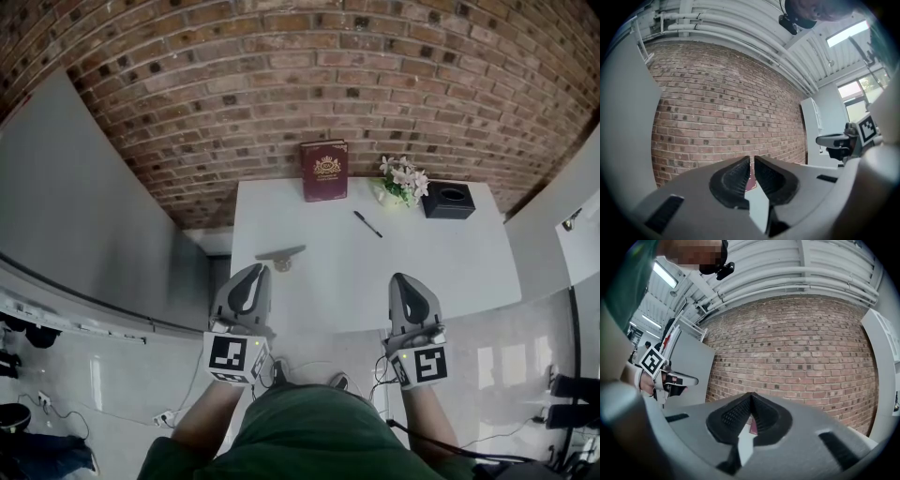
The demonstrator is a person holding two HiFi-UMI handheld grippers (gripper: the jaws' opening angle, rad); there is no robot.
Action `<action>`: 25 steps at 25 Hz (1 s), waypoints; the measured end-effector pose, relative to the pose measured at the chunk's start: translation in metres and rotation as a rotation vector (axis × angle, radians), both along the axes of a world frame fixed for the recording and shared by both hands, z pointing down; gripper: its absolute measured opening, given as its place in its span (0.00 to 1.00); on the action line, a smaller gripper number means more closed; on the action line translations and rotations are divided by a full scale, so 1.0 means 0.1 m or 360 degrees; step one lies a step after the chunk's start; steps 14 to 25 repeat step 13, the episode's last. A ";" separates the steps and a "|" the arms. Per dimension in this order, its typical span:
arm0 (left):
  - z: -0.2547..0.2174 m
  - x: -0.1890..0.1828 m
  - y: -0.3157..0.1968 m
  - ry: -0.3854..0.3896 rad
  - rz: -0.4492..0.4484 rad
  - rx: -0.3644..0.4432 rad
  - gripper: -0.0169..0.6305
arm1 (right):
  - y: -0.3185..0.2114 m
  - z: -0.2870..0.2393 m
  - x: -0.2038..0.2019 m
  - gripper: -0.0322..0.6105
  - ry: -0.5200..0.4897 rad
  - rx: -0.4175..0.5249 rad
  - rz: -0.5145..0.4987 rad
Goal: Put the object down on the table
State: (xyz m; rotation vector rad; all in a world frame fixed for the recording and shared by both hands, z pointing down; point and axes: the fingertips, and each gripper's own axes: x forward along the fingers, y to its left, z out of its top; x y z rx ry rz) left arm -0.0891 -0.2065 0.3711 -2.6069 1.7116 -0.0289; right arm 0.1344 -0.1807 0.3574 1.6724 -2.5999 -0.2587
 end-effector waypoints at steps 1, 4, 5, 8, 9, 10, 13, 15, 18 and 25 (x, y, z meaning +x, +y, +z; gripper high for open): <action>0.00 0.00 0.00 -0.0003 0.0000 -0.0004 0.07 | 0.00 0.01 0.00 0.05 -0.0002 -0.0003 0.0001; -0.04 -0.01 -0.01 -0.0009 -0.0007 -0.0017 0.07 | -0.01 0.03 -0.02 0.05 -0.0026 -0.0020 0.0011; -0.04 -0.02 -0.01 -0.0008 -0.0008 -0.0019 0.07 | -0.01 0.04 -0.03 0.05 -0.0030 -0.0027 0.0010; 0.06 -0.09 -0.05 -0.0004 0.0002 -0.0015 0.07 | -0.01 0.03 -0.07 0.05 -0.0013 -0.0021 0.0010; 0.08 -0.11 -0.06 -0.0003 0.0002 -0.0017 0.07 | -0.01 0.04 -0.08 0.05 -0.0002 -0.0020 0.0015; 0.09 -0.13 -0.07 -0.0005 0.0002 -0.0018 0.07 | -0.01 0.05 -0.08 0.05 0.0008 -0.0025 0.0021; 0.10 -0.17 -0.11 -0.0012 0.0006 -0.0019 0.07 | -0.01 0.08 -0.10 0.05 0.0014 -0.0060 0.0039; 0.10 -0.17 -0.11 -0.0012 0.0006 -0.0019 0.07 | -0.01 0.08 -0.10 0.05 0.0014 -0.0060 0.0039; 0.10 -0.17 -0.11 -0.0012 0.0006 -0.0019 0.07 | -0.01 0.08 -0.10 0.05 0.0014 -0.0060 0.0039; 0.10 -0.17 -0.11 -0.0012 0.0006 -0.0019 0.07 | -0.01 0.08 -0.10 0.05 0.0014 -0.0060 0.0039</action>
